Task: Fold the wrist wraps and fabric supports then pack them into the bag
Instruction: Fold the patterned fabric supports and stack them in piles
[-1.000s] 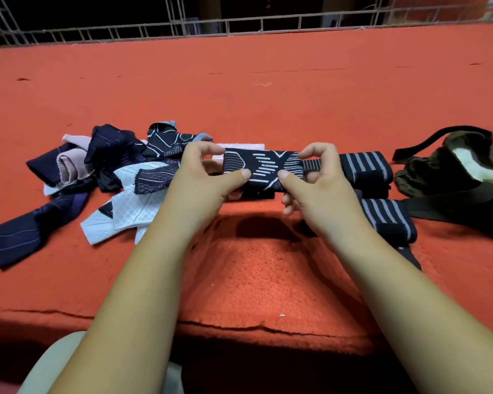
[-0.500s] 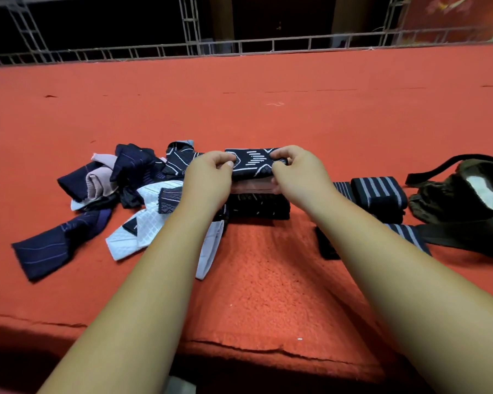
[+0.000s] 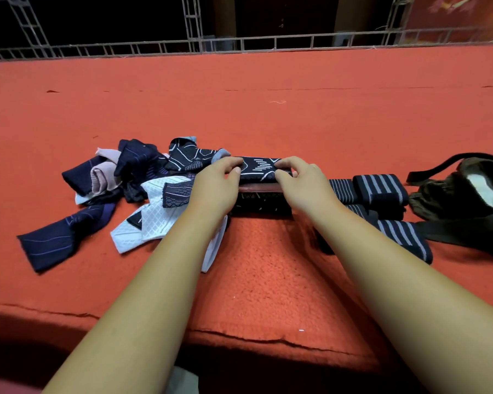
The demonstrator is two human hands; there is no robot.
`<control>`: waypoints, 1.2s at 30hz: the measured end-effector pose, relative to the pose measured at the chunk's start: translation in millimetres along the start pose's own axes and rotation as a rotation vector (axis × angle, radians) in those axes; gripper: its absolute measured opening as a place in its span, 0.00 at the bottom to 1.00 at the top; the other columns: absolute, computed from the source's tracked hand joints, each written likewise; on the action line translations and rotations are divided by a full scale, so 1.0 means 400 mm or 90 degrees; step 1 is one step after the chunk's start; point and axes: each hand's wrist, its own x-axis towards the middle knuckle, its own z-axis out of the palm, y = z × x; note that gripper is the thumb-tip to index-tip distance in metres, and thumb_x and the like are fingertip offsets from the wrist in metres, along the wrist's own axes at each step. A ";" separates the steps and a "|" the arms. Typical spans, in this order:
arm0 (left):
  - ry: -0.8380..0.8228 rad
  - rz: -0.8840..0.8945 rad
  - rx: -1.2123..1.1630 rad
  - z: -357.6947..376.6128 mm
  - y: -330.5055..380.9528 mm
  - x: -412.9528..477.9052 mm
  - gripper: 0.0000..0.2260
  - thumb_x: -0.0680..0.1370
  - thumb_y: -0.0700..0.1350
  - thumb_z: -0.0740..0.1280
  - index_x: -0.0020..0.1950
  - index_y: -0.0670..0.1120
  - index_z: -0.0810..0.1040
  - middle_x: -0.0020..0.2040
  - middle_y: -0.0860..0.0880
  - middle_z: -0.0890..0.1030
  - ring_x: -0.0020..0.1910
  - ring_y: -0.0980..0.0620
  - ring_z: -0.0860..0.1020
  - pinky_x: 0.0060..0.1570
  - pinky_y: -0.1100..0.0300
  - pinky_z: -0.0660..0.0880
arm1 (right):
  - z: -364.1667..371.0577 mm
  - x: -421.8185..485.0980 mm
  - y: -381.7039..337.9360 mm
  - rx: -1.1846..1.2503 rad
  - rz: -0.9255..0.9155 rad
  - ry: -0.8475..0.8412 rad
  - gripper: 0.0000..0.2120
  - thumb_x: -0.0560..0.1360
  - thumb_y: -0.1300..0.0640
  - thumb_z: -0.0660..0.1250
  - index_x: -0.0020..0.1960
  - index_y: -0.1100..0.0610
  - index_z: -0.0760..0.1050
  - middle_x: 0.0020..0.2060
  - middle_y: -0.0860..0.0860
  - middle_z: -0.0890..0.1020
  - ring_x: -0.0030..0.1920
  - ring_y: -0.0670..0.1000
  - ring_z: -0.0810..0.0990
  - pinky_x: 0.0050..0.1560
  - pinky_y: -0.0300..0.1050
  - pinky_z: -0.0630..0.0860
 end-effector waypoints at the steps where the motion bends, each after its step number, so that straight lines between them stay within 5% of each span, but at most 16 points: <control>1: 0.015 -0.003 -0.005 -0.008 0.004 -0.007 0.14 0.85 0.46 0.65 0.69 0.54 0.82 0.60 0.55 0.85 0.59 0.54 0.80 0.57 0.62 0.71 | -0.007 -0.008 -0.005 0.006 -0.008 0.005 0.14 0.82 0.48 0.65 0.66 0.39 0.79 0.57 0.52 0.75 0.51 0.49 0.78 0.52 0.41 0.68; 6: 0.057 -0.084 0.019 -0.061 0.001 -0.054 0.12 0.81 0.42 0.65 0.63 0.49 0.79 0.55 0.54 0.84 0.56 0.50 0.81 0.51 0.57 0.72 | -0.028 -0.074 -0.038 0.022 -0.009 0.072 0.21 0.80 0.50 0.66 0.72 0.40 0.72 0.57 0.52 0.73 0.44 0.48 0.79 0.51 0.46 0.74; 11: 0.018 -0.103 0.049 -0.085 -0.036 -0.131 0.08 0.74 0.43 0.72 0.50 0.53 0.77 0.44 0.55 0.83 0.46 0.51 0.82 0.45 0.54 0.79 | 0.021 -0.138 -0.050 0.036 0.040 0.074 0.10 0.78 0.55 0.66 0.59 0.53 0.72 0.52 0.51 0.82 0.54 0.57 0.79 0.53 0.49 0.74; 15: -0.039 -0.057 0.189 -0.072 -0.093 -0.177 0.20 0.71 0.52 0.80 0.59 0.52 0.79 0.53 0.50 0.79 0.55 0.47 0.80 0.57 0.48 0.78 | 0.090 -0.178 -0.040 0.019 0.059 -0.016 0.05 0.79 0.57 0.64 0.50 0.53 0.78 0.44 0.47 0.83 0.49 0.54 0.80 0.45 0.45 0.68; 19: -0.015 -0.019 0.158 -0.069 -0.121 -0.189 0.20 0.76 0.50 0.76 0.68 0.51 0.79 0.57 0.50 0.78 0.58 0.48 0.78 0.60 0.52 0.75 | 0.155 -0.191 -0.027 0.015 0.046 -0.080 0.10 0.79 0.53 0.65 0.43 0.53 0.82 0.34 0.46 0.82 0.39 0.52 0.81 0.45 0.48 0.78; 27: -0.051 0.032 0.184 -0.076 -0.162 -0.170 0.16 0.77 0.43 0.68 0.62 0.57 0.84 0.58 0.52 0.79 0.61 0.47 0.77 0.60 0.51 0.75 | 0.229 -0.152 -0.054 -0.061 0.006 -0.106 0.28 0.80 0.38 0.67 0.37 0.61 0.83 0.31 0.59 0.83 0.38 0.59 0.83 0.46 0.52 0.78; 33: -0.022 -0.012 0.128 -0.097 -0.166 -0.173 0.20 0.78 0.37 0.66 0.66 0.54 0.84 0.61 0.51 0.82 0.60 0.48 0.80 0.64 0.53 0.75 | 0.254 -0.140 -0.068 -0.104 0.009 -0.076 0.14 0.77 0.54 0.65 0.35 0.58 0.76 0.32 0.53 0.80 0.43 0.59 0.80 0.41 0.49 0.72; 36: -0.005 -0.028 0.110 -0.110 -0.160 -0.181 0.25 0.76 0.33 0.63 0.67 0.52 0.83 0.63 0.50 0.82 0.65 0.48 0.78 0.67 0.54 0.73 | 0.252 -0.154 -0.078 -0.076 -0.058 -0.051 0.09 0.77 0.57 0.62 0.44 0.57 0.80 0.38 0.52 0.84 0.44 0.58 0.82 0.47 0.50 0.77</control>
